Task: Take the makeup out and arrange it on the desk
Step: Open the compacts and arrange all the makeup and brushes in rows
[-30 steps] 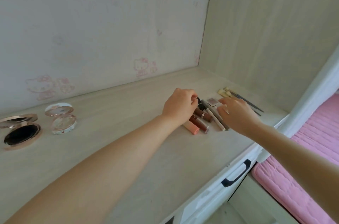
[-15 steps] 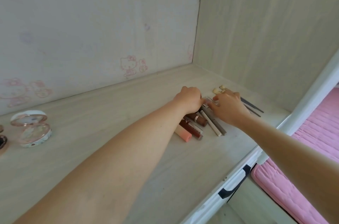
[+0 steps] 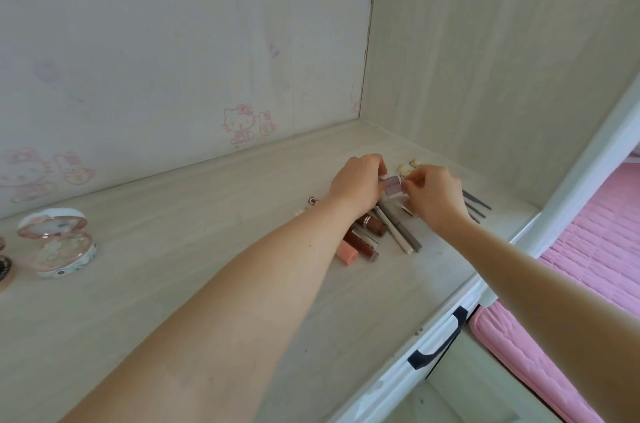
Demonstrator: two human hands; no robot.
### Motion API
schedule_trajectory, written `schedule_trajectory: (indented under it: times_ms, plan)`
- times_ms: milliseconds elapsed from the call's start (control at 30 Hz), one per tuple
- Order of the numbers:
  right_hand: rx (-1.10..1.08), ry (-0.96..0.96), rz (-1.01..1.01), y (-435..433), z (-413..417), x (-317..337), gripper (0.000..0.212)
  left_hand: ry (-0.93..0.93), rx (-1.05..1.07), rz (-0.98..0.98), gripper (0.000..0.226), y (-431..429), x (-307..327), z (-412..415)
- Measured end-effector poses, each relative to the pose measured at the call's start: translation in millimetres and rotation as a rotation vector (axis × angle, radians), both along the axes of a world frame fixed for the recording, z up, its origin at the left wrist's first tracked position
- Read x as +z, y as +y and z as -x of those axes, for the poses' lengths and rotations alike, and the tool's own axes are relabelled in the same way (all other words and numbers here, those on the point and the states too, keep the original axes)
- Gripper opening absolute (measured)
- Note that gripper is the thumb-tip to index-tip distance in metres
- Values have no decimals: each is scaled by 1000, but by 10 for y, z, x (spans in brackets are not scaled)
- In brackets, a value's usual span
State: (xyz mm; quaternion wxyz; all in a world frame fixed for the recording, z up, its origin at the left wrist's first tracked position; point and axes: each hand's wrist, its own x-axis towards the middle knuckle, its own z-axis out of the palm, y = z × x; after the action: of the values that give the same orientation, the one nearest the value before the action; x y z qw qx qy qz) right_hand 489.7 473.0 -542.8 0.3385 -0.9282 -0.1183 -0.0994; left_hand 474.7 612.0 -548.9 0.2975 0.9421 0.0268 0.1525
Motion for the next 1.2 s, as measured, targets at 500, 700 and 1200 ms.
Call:
schedule_trajectory:
  times_ms: [500, 700, 1200]
  plan:
    - [216, 13, -249, 204, 719, 448, 18, -133, 37, 568, 22, 329, 402, 855]
    - [313, 24, -245, 499, 1268, 504, 31, -122, 109, 949, 24, 551, 483, 1542]
    - [623, 49, -120, 1291, 2363, 289, 29, -76, 315, 1091, 21, 1293, 303, 3064]
